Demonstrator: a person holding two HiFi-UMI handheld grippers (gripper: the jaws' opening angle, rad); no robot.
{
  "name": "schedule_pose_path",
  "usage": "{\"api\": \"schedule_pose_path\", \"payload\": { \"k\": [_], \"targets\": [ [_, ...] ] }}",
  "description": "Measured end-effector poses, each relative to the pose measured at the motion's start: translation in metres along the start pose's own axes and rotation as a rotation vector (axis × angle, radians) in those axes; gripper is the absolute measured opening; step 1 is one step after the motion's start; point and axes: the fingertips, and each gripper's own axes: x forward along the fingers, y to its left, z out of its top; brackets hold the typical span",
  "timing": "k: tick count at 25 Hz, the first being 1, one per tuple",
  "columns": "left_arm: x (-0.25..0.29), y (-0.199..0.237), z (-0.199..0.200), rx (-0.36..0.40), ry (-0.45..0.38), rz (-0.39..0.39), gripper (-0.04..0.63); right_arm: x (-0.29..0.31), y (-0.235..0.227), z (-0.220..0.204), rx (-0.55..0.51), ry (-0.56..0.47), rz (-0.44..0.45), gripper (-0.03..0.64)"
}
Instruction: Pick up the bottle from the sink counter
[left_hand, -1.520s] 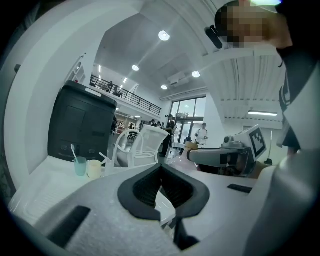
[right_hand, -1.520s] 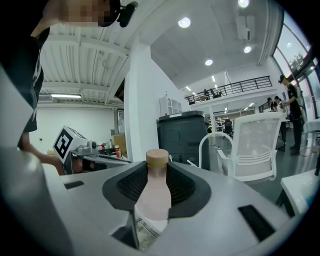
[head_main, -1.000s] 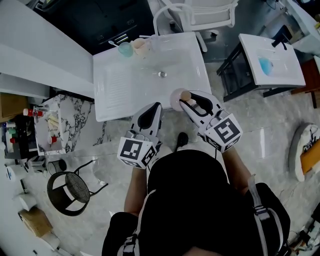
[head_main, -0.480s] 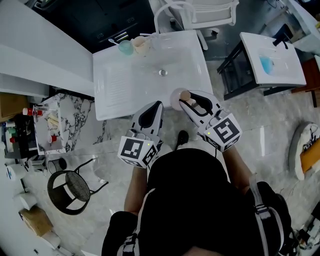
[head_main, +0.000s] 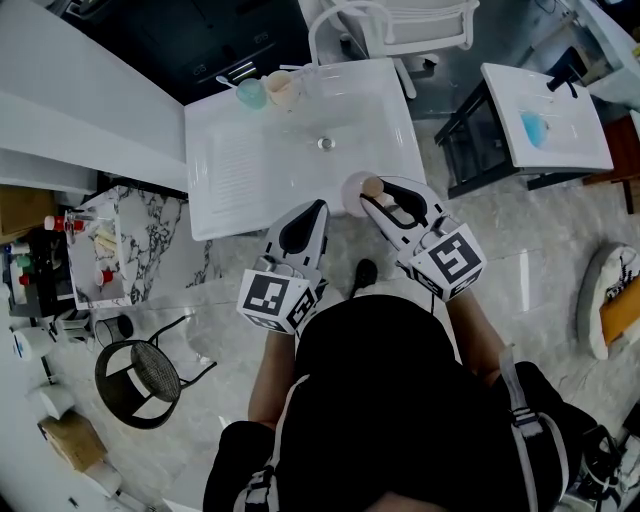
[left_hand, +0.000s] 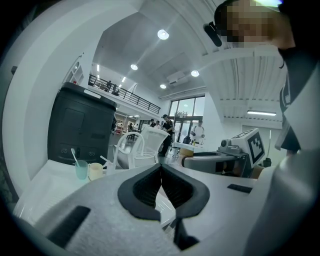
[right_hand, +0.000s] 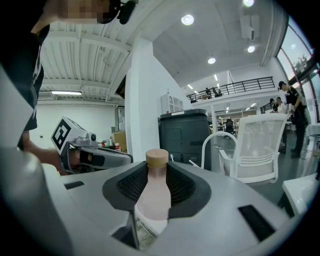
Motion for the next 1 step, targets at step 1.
{"api": "schedule_pose_path", "payload": {
  "k": [1],
  "targets": [
    [0.0005, 0.0003, -0.0005, -0.001, 0.001, 0.000, 0.020, 0.0002, -0.0008, -0.0008, 0.001, 0.001, -0.001, 0.120]
  ]
}}
